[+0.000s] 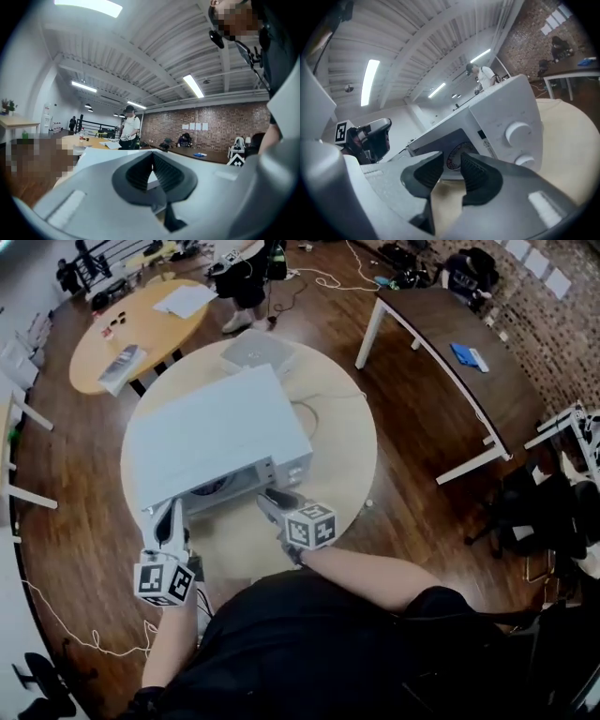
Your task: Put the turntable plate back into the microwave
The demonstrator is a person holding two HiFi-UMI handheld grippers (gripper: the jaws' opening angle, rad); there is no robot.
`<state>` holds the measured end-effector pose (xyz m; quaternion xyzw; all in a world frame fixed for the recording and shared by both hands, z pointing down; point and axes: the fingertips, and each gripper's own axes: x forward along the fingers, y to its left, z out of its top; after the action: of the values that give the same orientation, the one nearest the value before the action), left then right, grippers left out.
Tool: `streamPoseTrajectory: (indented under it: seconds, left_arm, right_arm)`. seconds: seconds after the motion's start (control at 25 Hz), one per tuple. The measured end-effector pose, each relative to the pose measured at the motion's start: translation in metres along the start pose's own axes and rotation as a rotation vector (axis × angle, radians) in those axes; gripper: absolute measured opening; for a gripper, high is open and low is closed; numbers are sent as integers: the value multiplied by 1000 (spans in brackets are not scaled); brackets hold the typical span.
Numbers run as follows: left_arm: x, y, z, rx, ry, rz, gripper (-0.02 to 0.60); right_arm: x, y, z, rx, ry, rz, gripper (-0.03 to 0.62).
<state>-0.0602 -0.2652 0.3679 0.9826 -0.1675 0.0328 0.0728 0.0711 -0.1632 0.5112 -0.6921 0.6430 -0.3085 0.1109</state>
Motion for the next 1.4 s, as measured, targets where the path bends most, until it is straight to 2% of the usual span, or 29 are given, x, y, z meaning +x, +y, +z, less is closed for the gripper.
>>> streamPoseTrajectory:
  seconds: [0.44,0.8,0.96,1.0,1.2,1.4]
  left_arm:
    - [5,-10,-7,-2,30,-15,6]
    - [1,-15,-19,-12,55,-13,6]
    - [-4,-20,-25,-16,69,-15,6]
    - [-5,-22,-27,-14,73,-18,6]
    - [-3,-30,-39,-23,97,-34,6]
    - [3,-34,-39,-21,102,-45,6]
  right_arm:
    - [-15,11,27,-159,-64,25,115]
    - [-34,9,45,-430,-98,15,86]
    - [-44,7,37,-435,-90,16,44]
    - [-45,5,34,-429,-87,9,7]
    - [-48,-7,18,-424,-56,-30,2]
    - [-48,-10,22,-431,-58,-35,2]
